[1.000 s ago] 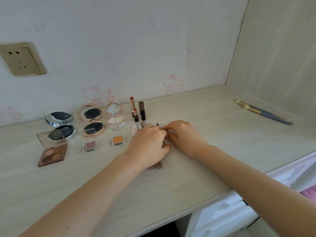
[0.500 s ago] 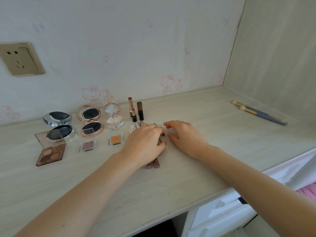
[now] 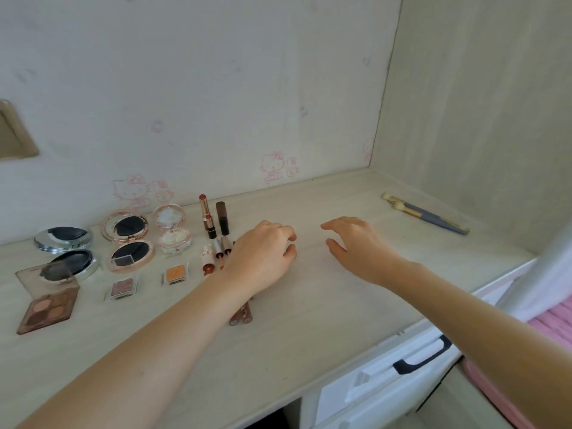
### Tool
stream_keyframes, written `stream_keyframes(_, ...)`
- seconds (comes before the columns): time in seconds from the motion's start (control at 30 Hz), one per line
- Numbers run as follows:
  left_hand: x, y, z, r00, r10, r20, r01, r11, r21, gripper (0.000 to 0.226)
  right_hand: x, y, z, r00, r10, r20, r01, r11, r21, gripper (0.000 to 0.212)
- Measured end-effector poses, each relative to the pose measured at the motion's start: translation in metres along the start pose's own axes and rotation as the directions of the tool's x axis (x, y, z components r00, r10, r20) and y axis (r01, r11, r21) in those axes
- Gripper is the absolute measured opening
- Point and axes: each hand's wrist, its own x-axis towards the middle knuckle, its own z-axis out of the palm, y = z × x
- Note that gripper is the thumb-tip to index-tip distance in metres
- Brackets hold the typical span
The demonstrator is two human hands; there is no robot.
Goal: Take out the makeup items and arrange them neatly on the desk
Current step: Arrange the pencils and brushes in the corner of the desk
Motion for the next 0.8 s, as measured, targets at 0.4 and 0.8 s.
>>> stream_keyframes(0.4, 0.097, 0.083, 0.057, 0.969, 0.196, 0.152, -0.192, 0.981, -0.041, 0.026, -0.013, 0.12, -0.054, 0.961, 0.274, 0.042, -0.264, 0.951, -0.164, 0.034)
stream_keyframes(0.8, 0.181, 0.149, 0.114, 0.853, 0.481, 0.202, -0.485, 0.874, -0.031, 0.044, 0.029, 0.219, -0.067, 0.899, 0.436, 0.043, -0.417, 0.881, -0.225, 0.032)
